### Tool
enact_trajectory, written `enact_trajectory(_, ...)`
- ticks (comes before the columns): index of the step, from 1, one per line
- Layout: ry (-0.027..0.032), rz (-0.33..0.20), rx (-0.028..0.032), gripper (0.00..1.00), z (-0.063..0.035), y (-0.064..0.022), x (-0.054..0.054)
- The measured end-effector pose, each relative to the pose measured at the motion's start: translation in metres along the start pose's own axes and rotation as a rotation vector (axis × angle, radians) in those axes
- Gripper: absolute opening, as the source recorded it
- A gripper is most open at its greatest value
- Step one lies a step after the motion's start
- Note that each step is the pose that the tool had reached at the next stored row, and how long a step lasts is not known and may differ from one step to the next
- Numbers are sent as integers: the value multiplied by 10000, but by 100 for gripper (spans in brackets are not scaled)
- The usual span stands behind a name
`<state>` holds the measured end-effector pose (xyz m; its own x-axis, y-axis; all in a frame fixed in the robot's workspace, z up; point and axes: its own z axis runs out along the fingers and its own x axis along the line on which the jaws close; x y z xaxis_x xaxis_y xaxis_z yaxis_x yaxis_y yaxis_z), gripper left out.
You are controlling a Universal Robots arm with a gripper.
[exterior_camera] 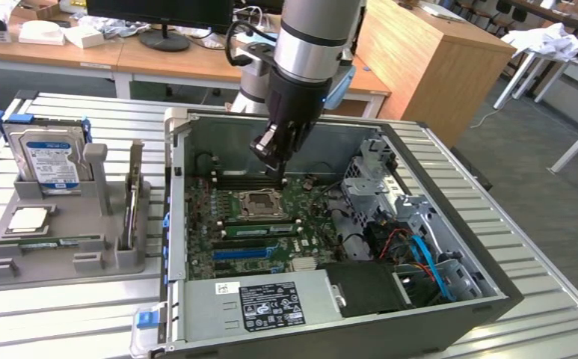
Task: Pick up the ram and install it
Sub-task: 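Press down the ram until it locks into place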
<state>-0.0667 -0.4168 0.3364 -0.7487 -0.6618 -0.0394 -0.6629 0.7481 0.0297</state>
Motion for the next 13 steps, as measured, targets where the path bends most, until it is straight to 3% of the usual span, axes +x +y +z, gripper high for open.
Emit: enact_trajectory(13,-58,1944,77,10,5,5,7)
